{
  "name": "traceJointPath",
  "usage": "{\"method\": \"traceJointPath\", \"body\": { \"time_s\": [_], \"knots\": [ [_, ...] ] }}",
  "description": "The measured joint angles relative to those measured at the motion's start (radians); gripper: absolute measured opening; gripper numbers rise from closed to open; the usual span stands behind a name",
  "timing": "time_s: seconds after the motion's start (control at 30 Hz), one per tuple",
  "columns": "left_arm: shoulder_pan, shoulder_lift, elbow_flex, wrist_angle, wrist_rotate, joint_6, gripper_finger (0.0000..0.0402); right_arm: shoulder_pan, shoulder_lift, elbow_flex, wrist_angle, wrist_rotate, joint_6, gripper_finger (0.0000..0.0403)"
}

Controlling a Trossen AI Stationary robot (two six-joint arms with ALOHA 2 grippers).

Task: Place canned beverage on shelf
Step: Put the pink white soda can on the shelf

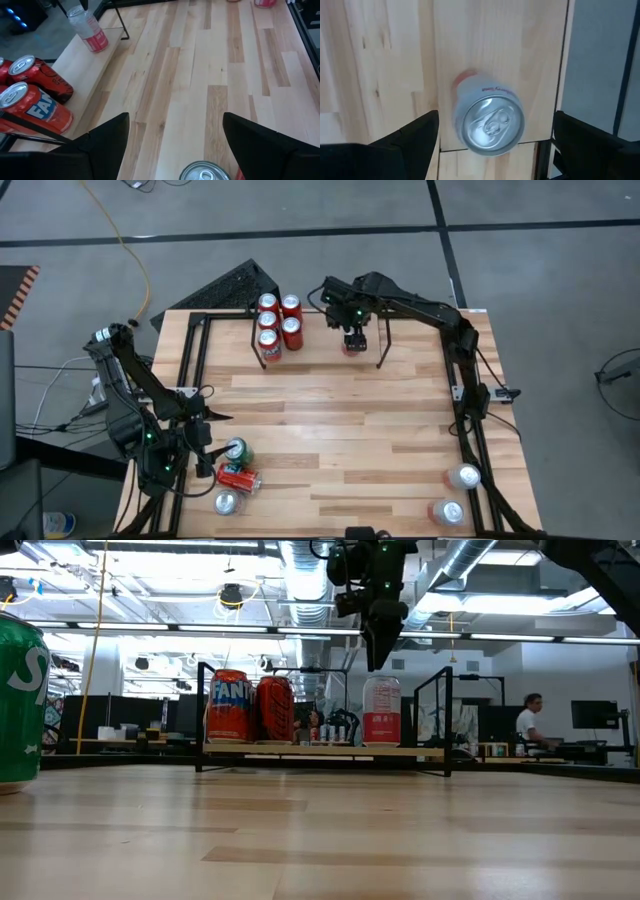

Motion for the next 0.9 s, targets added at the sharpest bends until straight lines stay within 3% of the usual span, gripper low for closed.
{"method": "traceJointPath", "body": {
  "time_s": [0.53,0.9],
  "knots": [
    [0.0,0.0,0.0,0.0,0.004,-0.002,0.0306,-0.017,0.001,-0.115,0.014,0.009,0.008,0.0365],
    [0.0,0.0,0.0,0.001,-0.002,-0.002,0.0306,-0.014,0.001,-0.12,0.1,0.012,0.178,0.0351]
  ]
}}
